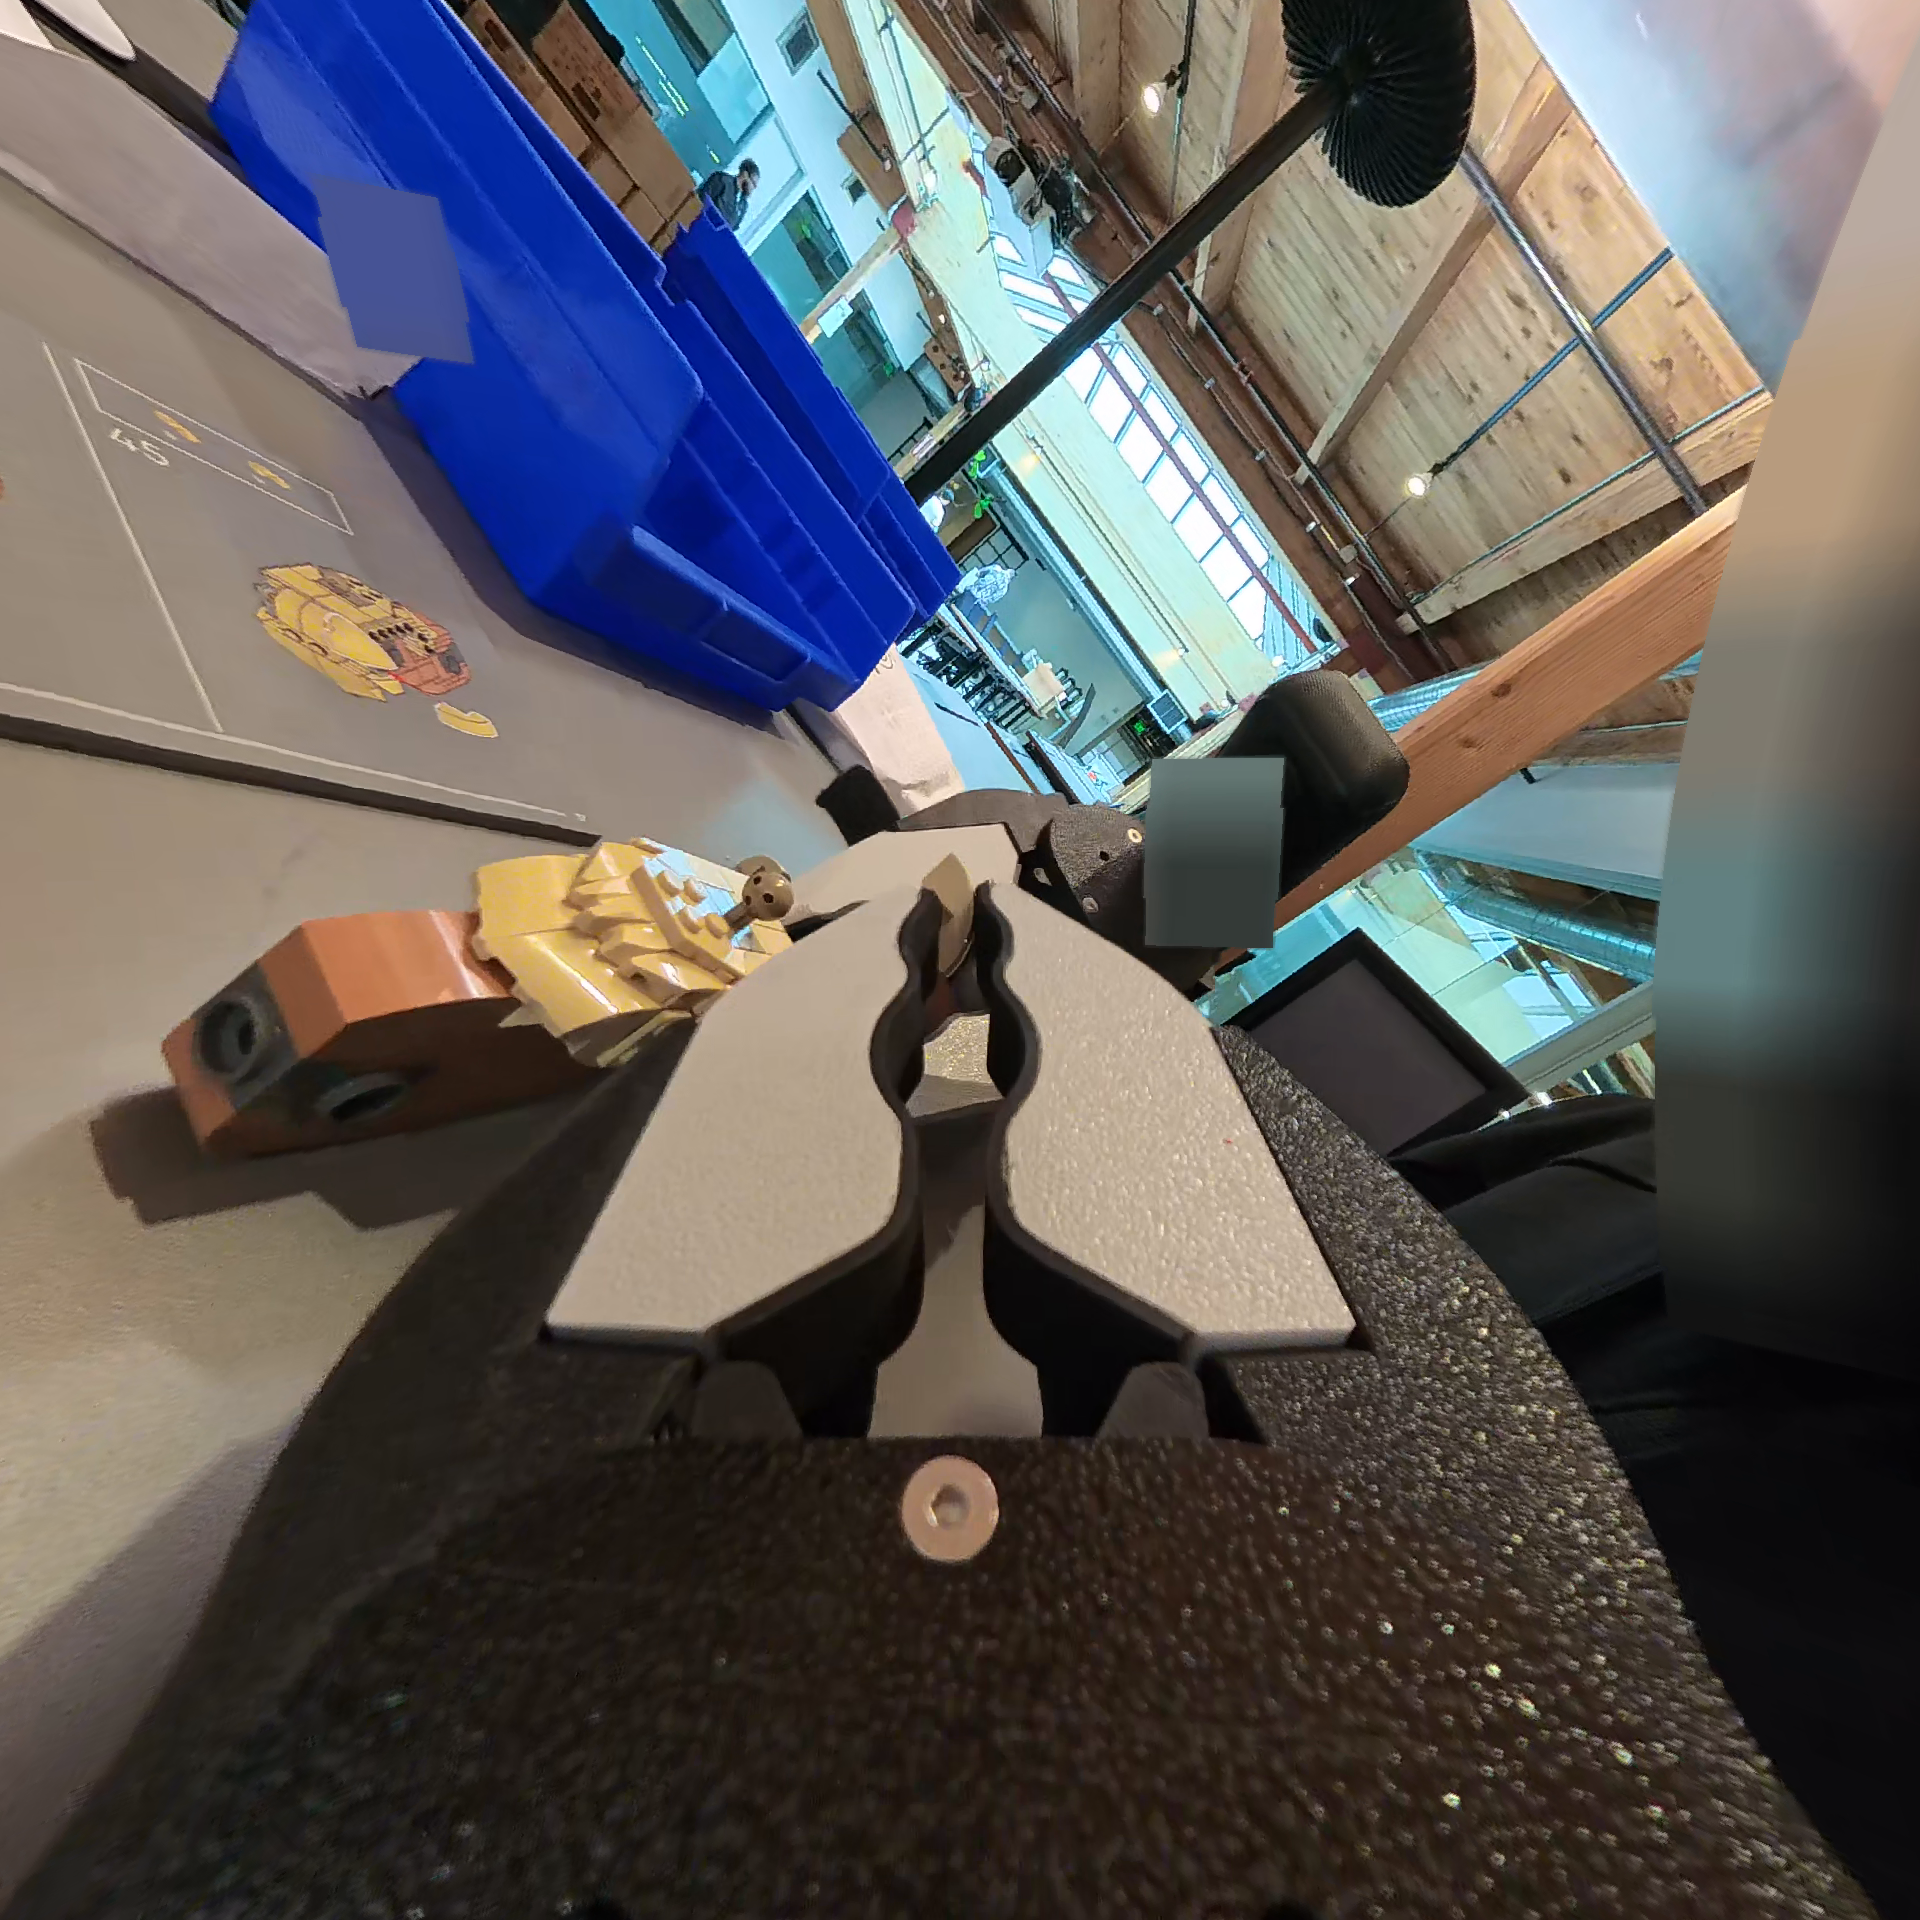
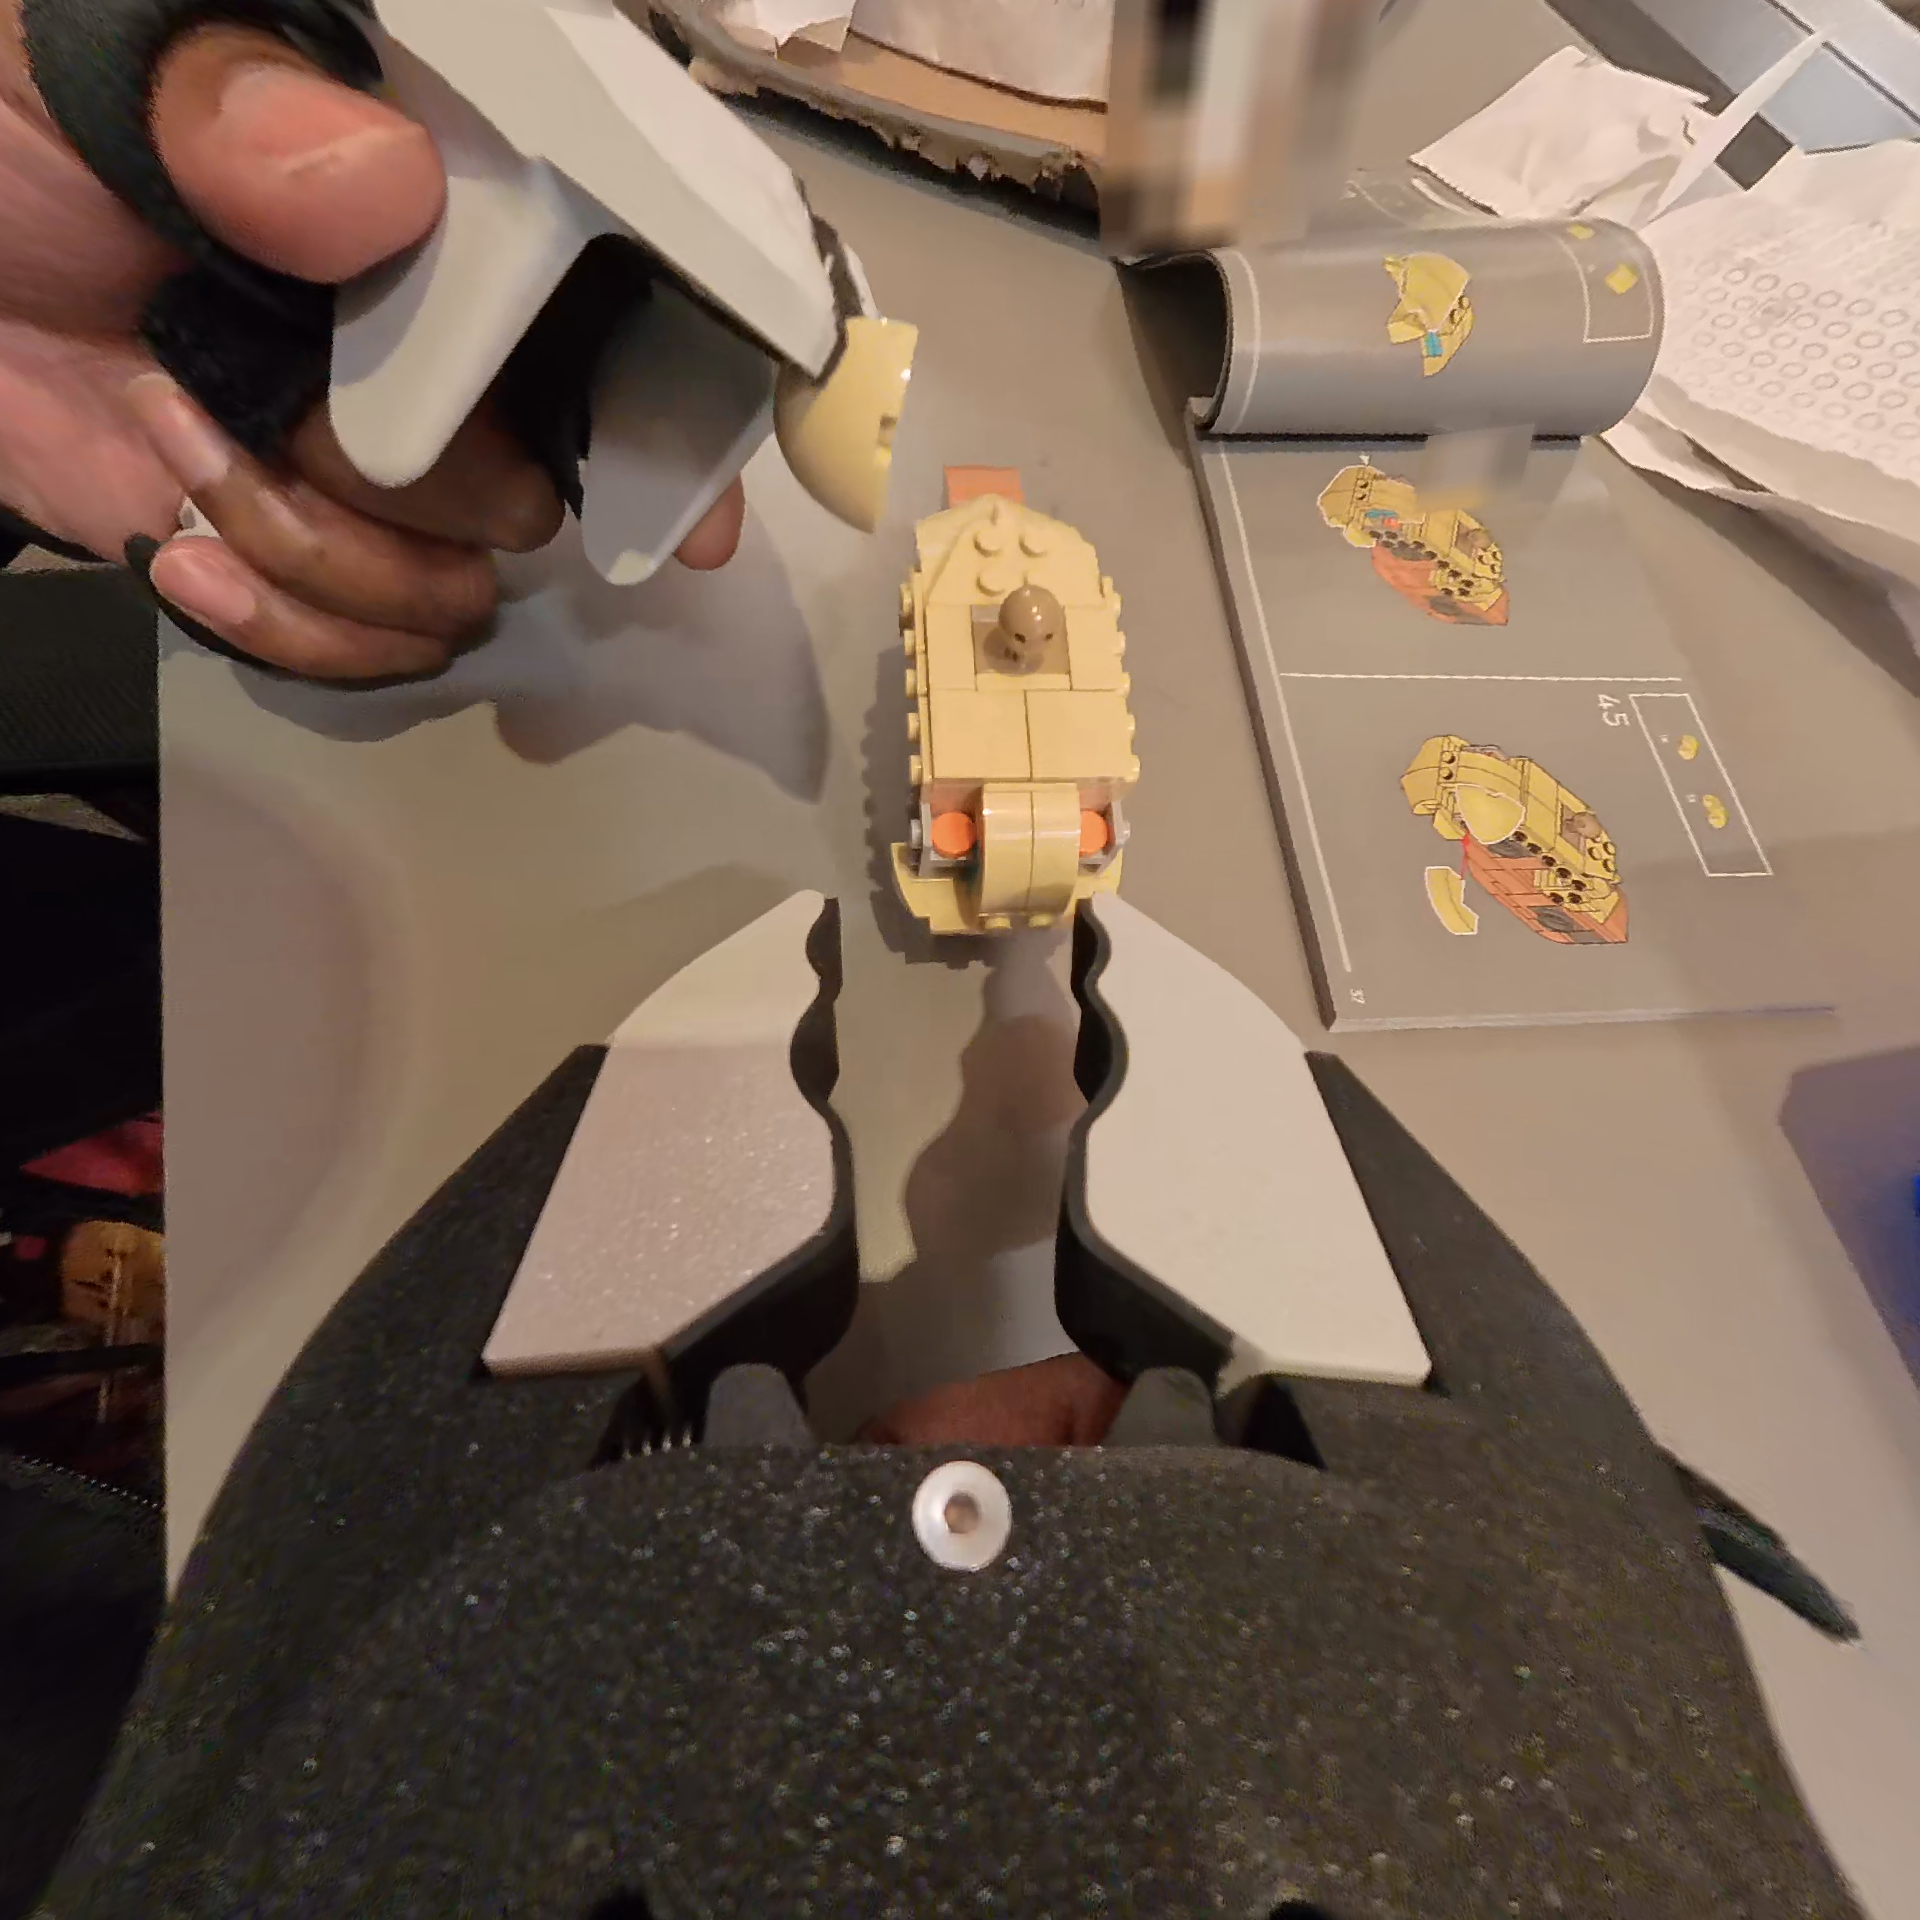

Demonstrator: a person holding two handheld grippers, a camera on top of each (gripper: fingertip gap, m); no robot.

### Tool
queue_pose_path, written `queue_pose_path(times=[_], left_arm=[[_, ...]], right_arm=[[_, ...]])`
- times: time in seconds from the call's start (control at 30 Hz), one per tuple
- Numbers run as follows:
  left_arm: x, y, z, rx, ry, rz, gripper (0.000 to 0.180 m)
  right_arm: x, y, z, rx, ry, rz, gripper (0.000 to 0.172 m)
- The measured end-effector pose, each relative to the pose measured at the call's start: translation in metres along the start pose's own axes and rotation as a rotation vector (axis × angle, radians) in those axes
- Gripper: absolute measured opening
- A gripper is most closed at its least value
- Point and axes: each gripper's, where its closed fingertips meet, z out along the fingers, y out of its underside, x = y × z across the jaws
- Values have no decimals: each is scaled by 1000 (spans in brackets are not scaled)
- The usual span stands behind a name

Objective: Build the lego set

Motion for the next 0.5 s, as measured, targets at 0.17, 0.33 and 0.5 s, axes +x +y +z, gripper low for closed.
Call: queue_pose_path(times=[0.17,0.33,0.5], left_arm=[[10,-8,1,113,83,-65,6],[17,-11,7,258,184,-204,6],[24,-2,18,241,194,-191,6]], right_arm=[[-3,-19,-17,130,-3,121,38],[-24,-53,-35,363,-181,375,25],[-20,-60,-39,459,-242,572,21]])
